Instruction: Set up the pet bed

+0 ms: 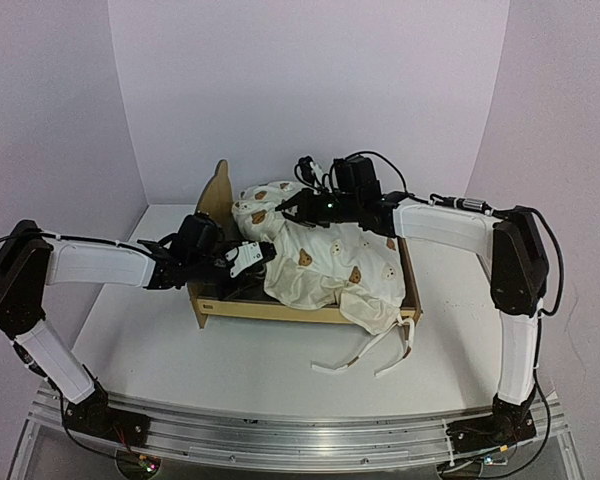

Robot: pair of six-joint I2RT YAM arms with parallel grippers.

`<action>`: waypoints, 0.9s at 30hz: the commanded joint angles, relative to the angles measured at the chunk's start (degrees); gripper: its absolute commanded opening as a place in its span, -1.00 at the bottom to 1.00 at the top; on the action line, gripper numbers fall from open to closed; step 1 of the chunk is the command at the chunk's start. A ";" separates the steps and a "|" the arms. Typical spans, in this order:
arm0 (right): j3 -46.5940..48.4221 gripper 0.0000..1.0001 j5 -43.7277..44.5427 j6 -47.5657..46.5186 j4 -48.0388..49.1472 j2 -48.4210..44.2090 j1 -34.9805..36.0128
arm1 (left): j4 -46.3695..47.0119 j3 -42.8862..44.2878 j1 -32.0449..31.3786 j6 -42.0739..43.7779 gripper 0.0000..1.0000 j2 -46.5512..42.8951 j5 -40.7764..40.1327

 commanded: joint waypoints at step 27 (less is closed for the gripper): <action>-3.45 -1.00 -0.80 1.87 7.00 -5.02 -1.69 | -15.34 10.74 1.63 -3.14 -1.00 -4.09 8.71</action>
